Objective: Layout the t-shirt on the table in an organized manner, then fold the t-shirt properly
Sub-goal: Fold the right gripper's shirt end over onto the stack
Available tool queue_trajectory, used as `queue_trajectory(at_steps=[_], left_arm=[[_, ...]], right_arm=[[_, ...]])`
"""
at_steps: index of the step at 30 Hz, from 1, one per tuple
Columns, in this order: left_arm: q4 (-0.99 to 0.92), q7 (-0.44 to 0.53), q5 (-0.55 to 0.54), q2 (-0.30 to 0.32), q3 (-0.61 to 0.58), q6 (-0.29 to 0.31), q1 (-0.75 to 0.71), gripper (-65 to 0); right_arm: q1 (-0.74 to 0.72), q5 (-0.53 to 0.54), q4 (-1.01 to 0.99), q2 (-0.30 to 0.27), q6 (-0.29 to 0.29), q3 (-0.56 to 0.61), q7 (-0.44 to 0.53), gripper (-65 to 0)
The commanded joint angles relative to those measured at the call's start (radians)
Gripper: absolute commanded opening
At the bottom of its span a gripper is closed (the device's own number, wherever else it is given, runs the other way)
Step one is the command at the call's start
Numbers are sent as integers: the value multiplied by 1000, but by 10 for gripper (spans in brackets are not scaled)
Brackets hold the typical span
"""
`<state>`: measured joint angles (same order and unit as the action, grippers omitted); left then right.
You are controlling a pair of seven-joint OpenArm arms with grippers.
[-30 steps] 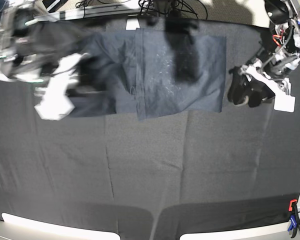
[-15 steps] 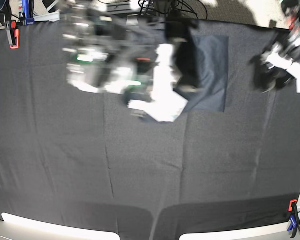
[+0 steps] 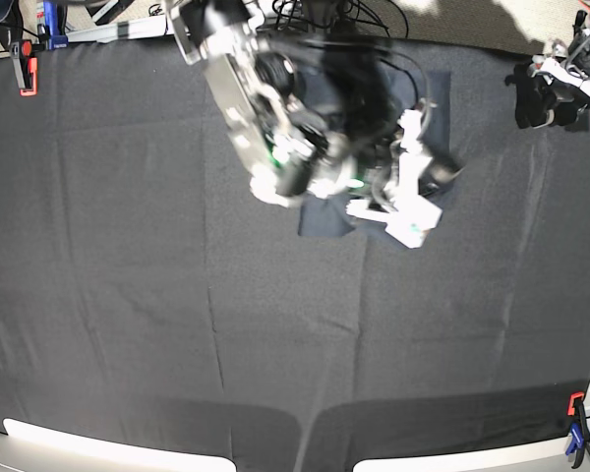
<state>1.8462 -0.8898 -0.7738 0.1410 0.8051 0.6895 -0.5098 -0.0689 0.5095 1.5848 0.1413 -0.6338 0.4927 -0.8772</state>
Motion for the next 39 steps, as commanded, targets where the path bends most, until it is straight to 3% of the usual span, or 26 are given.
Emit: queue_trajectory(at_steps=[1,4,9,13,16,22,26,29,33,39], left_arm=[[19,24,-20,10,6,9,-5,-330],[19,24,-19,10,6,9,-5,-330],[19,25,-20,10,6,9,-5,-330],[19,35,-32,10,6,9,-5,-330],[19,36,-105,10,6,9,-5,-330],[28,29,-287,10,5,9,1,-330],[99,12,-293,10,-32,9,0,-330],[179,-17,-288,9,-124,9,0,-330],[262,-31,-171,9,-299,9,0,-330],[272,-95,-114,9,-458,9,0,-330]], right_arm=[[-21,57,18,16,-12,16,30,-427],[-41,223,18,16,-64,56,32,-419],[-93,409,19,16,-64,72,25,-419],[-143,407,27,16,-64,34,7,-419],[-174,398,53,16,-64,-48,-66,-419],[-226,195,104,16,-64,-307,-208,-419],[-228,171,104,-77,-64,-433,-204,-419],[-220,143,104,-166,-64,-492,-206,-419],[-189,117,104,-260,-64,-548,-204,-419],[-136,118,104,-335,-64,-613,-204,-419]])
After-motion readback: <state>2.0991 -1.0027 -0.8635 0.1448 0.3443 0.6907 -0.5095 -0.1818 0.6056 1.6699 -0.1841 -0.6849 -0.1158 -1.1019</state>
